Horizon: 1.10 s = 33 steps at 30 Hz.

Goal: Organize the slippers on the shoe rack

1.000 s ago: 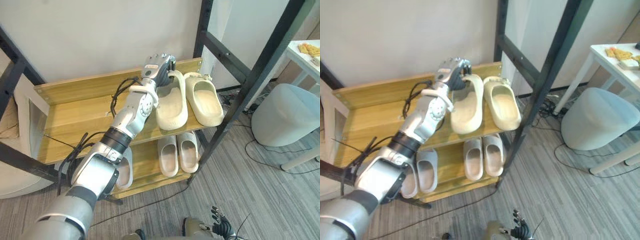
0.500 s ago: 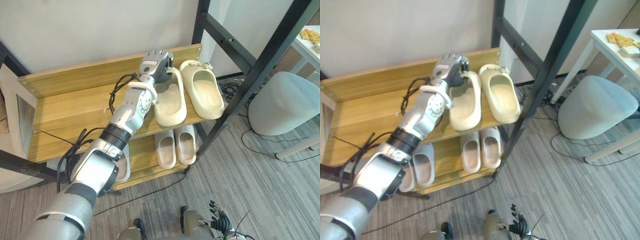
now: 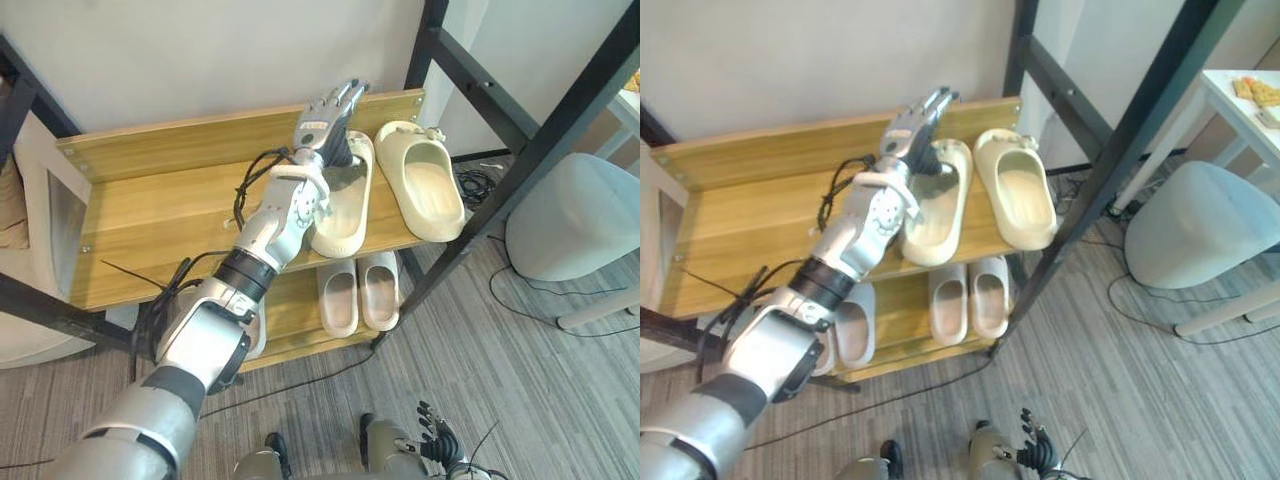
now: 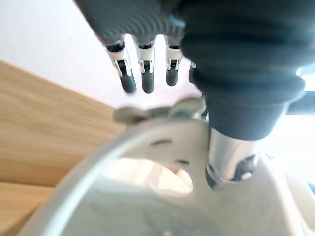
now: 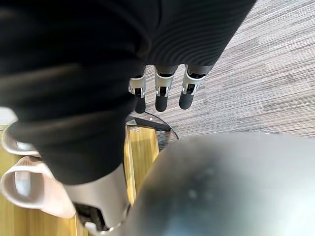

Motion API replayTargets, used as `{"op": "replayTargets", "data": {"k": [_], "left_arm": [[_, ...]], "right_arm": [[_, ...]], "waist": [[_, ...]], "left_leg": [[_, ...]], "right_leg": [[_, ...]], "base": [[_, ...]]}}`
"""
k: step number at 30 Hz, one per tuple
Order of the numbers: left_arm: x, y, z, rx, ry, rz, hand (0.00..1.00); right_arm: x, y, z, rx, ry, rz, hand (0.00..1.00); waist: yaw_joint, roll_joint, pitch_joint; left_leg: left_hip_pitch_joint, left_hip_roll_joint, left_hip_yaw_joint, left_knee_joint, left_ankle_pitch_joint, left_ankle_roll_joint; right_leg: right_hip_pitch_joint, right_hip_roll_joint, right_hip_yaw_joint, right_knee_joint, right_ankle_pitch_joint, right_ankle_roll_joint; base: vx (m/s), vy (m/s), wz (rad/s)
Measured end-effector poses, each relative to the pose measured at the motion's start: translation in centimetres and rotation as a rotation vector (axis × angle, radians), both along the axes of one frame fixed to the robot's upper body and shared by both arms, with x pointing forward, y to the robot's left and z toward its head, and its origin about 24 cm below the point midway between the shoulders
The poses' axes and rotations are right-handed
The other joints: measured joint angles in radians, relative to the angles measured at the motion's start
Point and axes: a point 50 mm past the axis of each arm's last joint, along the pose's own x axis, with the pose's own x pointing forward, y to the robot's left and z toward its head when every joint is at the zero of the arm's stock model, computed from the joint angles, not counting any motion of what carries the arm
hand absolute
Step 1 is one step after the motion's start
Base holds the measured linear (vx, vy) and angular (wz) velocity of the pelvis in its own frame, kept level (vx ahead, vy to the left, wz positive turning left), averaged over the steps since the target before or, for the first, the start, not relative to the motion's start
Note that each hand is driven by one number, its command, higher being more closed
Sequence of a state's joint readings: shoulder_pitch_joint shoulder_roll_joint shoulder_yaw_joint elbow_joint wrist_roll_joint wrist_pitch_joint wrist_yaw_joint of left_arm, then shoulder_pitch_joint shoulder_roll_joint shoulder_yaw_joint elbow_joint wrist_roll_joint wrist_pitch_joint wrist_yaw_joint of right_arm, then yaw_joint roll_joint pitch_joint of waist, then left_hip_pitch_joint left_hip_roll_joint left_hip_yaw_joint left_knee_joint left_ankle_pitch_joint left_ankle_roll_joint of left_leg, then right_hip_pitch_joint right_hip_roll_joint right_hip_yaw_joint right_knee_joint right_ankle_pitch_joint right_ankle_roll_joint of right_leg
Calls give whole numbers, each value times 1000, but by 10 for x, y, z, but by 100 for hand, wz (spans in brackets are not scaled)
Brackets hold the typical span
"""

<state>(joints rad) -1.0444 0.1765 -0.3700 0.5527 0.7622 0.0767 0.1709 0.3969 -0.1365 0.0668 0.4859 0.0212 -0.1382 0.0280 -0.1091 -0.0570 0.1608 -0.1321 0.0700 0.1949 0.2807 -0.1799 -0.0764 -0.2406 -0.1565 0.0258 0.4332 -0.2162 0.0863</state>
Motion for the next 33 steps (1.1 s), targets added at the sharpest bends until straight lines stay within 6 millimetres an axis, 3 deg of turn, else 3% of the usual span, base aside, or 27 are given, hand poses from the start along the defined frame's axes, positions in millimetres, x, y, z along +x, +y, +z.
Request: {"op": "replayTargets", "data": {"k": [11,16,18,20,23,27,33], "left_arm": [[-22,-28,20,-194,-66,-150,0],[-35,-13,19,-431,-78,-183,0],[-42,0,13,-556,-72,-189,0],[-53,17,-4,-722,-35,-201,0],[-69,27,-28,-865,25,-232,0],[-89,27,-43,-1045,69,-299,0],[-99,27,-72,-1221,197,-312,0]], "right_arm": [[-5,2,-2,3,16,7,0],[-6,3,-3,7,23,6,0],[-6,3,-4,8,27,5,0],[-8,3,-5,9,37,4,0],[-12,4,-8,12,59,3,0],[-16,3,-11,10,81,5,0],[-22,3,-15,-5,116,5,0]], "waist": [[2,0,0],[3,-1,-2],[6,-1,-4],[8,-1,-13],[19,-1,-33],[42,-3,-47],[45,-9,-91]], "left_leg": [[30,-25,-48,-36,21,7],[38,-30,-65,-36,21,7],[39,-30,-67,-37,21,6],[52,-31,-70,-43,22,5],[70,-32,-70,-55,24,3],[79,-34,-74,-65,24,3],[84,-38,-97,-74,23,3]], "right_leg": [[49,-29,-49,-1,-13,6],[67,-35,-68,-2,-21,9],[69,-36,-70,-1,-25,9],[81,-35,-73,-1,-30,9],[96,-35,-79,-3,-33,8],[105,-36,-83,-6,-34,8],[136,-44,-107,-22,-41,6]], "base": [[-25,-6,14],[7,-9,12],[23,-20,4],[43,-23,3],[48,-14,5],[7,-2,2],[-25,-7,11]]}}
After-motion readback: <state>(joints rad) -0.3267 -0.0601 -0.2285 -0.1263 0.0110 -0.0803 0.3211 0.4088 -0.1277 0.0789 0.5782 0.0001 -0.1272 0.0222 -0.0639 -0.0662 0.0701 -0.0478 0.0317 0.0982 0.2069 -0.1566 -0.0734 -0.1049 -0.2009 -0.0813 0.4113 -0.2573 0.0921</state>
